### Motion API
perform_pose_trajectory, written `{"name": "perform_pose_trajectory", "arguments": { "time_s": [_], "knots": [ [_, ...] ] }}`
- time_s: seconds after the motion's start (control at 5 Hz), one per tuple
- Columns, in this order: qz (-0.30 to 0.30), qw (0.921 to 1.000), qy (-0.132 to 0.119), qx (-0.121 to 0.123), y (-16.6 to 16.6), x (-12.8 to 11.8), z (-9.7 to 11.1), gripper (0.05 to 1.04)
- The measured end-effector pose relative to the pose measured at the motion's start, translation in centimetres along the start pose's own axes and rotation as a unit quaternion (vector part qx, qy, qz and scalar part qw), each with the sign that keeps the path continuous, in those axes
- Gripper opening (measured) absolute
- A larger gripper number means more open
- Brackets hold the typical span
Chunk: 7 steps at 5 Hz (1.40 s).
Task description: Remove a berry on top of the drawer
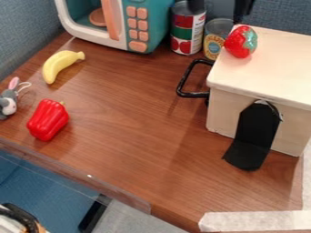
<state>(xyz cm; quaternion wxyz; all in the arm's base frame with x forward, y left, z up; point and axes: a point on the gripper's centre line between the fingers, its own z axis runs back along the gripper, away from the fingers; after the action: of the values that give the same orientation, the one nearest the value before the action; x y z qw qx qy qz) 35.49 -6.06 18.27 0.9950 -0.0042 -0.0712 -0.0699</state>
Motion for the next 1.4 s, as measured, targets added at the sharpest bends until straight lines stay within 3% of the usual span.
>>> {"name": "perform_pose_trajectory", "arguments": {
  "time_s": [0.4,0.8,1.4],
  "knots": [
    [-0.007,0.9997,0.021,0.007,-1.5,1.9,-3.2,0.999],
    [-0.008,1.0,0.005,-0.002,-2.4,3.7,-3.7,0.999],
    [-0.007,0.9997,0.017,0.014,-2.5,3.8,-5.6,0.958]
  ]
}}
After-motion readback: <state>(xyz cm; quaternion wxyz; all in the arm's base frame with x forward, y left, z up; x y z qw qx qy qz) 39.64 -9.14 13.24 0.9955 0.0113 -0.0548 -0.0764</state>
